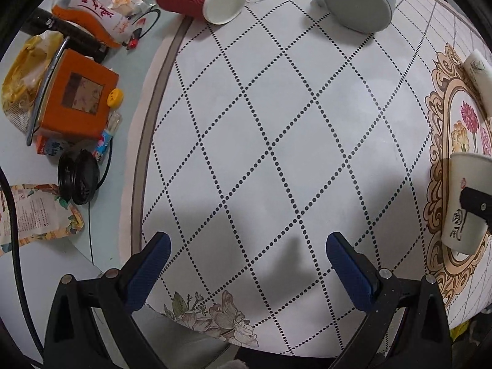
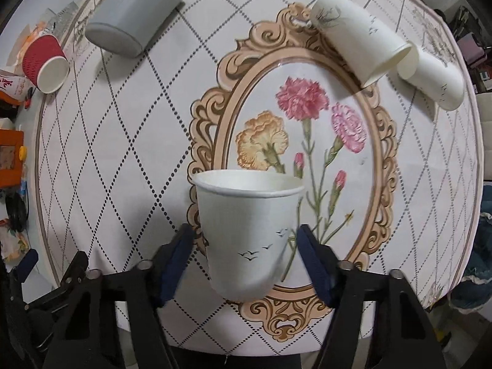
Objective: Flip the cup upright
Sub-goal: 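Grasp the cup with the right tool while the left tool releases it, then rotate the held cup with the right tool so its opening faces up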
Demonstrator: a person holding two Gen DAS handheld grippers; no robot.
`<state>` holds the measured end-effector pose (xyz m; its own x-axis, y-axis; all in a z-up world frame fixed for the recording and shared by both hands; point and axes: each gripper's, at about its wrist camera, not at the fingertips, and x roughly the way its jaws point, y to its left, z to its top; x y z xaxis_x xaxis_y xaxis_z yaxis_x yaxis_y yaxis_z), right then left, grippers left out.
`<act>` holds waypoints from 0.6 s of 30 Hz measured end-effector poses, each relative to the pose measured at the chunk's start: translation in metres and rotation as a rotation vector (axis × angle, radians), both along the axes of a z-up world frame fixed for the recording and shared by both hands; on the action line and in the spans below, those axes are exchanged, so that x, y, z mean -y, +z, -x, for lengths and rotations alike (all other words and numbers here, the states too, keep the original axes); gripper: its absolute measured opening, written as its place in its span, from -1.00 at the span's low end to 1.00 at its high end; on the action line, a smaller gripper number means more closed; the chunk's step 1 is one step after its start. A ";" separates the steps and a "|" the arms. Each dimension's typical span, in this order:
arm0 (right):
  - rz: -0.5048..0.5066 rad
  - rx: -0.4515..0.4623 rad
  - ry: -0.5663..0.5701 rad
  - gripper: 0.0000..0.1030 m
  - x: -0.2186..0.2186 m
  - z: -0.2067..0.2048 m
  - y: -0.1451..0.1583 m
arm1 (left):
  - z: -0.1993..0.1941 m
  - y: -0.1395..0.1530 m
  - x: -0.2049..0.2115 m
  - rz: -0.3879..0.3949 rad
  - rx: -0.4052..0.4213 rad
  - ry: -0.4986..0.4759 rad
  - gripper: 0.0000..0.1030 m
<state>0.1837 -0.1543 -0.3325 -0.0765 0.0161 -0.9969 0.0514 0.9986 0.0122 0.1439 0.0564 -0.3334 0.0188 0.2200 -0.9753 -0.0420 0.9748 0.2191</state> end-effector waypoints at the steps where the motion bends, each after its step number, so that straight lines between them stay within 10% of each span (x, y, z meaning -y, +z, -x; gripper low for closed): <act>1: 0.004 -0.007 0.001 0.24 -0.001 0.000 -0.003 | -0.001 0.000 0.001 0.001 -0.001 -0.004 1.00; 18: -0.068 0.156 -0.030 0.21 0.001 0.007 0.026 | -0.007 -0.004 -0.007 0.064 -0.045 0.016 1.00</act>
<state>0.1764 -0.1548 -0.3067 0.0806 0.0838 -0.9932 0.0731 0.9933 0.0898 0.1512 0.0631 -0.3375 -0.0283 0.1572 -0.9872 -0.0489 0.9862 0.1585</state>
